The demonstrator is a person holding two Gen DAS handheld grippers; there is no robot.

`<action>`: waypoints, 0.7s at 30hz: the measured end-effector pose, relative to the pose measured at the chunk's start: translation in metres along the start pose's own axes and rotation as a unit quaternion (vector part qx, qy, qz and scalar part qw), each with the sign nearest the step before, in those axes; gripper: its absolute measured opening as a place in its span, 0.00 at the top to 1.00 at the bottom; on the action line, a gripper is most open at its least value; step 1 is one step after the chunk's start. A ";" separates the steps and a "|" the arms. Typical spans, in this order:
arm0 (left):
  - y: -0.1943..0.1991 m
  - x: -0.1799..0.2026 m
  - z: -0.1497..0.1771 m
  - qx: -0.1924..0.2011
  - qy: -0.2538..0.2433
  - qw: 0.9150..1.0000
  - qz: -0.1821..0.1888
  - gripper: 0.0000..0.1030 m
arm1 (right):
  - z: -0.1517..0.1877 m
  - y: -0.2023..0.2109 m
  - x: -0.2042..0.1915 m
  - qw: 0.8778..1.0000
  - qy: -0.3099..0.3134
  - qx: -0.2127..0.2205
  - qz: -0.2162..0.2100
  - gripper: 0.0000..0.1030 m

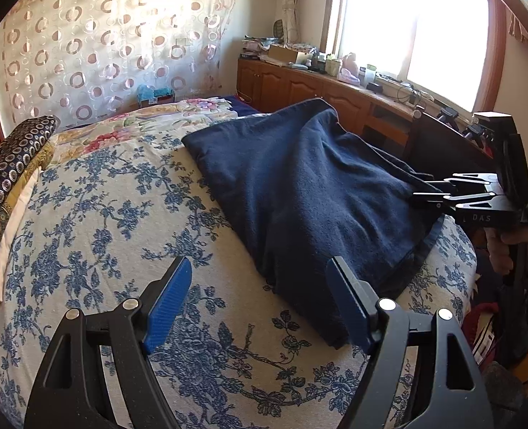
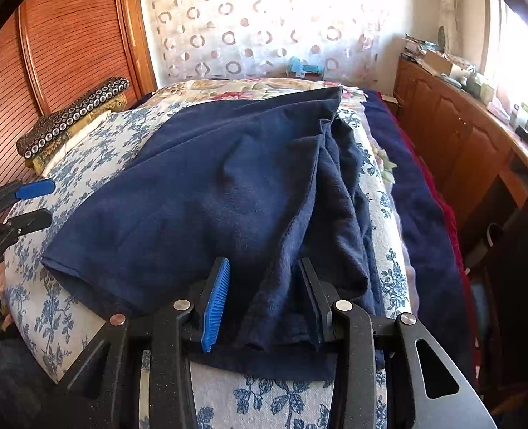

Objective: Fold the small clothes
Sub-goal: 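Pinch the shirt edge with the right gripper, tuck it inward, release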

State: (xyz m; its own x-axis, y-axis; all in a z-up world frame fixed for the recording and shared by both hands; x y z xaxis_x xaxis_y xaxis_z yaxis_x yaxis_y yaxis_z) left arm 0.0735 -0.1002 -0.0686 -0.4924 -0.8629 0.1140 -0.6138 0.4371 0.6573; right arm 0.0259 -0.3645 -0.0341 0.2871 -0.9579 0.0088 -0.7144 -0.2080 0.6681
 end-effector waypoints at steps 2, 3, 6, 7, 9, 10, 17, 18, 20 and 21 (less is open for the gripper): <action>-0.003 0.002 0.001 -0.004 -0.005 1.000 0.001 0.24 | 0.004 0.002 -0.007 1.000 0.012 -0.001 -0.005 0.86; -0.004 0.003 0.001 -0.005 -0.006 1.000 0.001 0.24 | 0.005 0.000 -0.014 1.000 0.020 0.001 -0.003 0.93; -0.003 0.003 0.002 -0.005 -0.008 1.000 0.001 0.24 | 0.007 0.005 -0.020 1.000 0.022 0.018 -0.002 0.96; -0.003 0.003 0.001 -0.004 -0.007 1.000 0.001 0.24 | 0.005 0.012 -0.018 0.999 0.018 0.029 -0.003 0.96; -0.002 0.003 0.001 -0.003 -0.008 1.000 0.001 0.24 | 0.004 0.025 -0.013 0.999 0.010 0.050 0.003 0.96; -0.001 0.003 0.001 -0.002 -0.008 1.000 0.001 0.24 | 0.004 0.034 -0.009 0.998 0.006 0.060 0.005 0.96; -0.006 0.010 0.003 -0.010 -0.011 1.000 0.012 0.24 | 0.029 0.039 0.010 0.999 -0.017 0.037 0.026 0.96; -0.007 0.011 0.003 -0.012 -0.012 1.000 0.013 0.24 | 0.033 0.034 0.011 0.999 -0.023 0.029 0.026 0.96; -0.009 0.013 0.004 -0.015 -0.016 1.000 0.013 0.24 | 0.036 0.029 0.012 0.999 -0.031 0.023 0.030 0.96; -0.009 0.014 0.004 -0.016 -0.016 1.000 0.013 0.24 | 0.036 0.028 0.013 0.998 -0.035 0.026 0.034 0.96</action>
State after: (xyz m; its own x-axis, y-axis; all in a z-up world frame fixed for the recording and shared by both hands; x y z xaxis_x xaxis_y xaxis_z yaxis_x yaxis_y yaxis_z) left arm 0.0699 -0.1150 -0.0761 -0.5282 -0.8423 0.1072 -0.5809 0.4506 0.6779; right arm -0.0140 -0.3896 -0.0421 0.1925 -0.9813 0.0004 -0.7631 -0.1494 0.6287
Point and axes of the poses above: each gripper's, at about its wrist camera, not at the fingertips, and y roughly against the way its jaws point, x to its right, z to its underside, the point moved 2 cm from there along -y, roughly the way its jaws point, and after that the axes turned 1 degree about z, right-handed, at the moved point
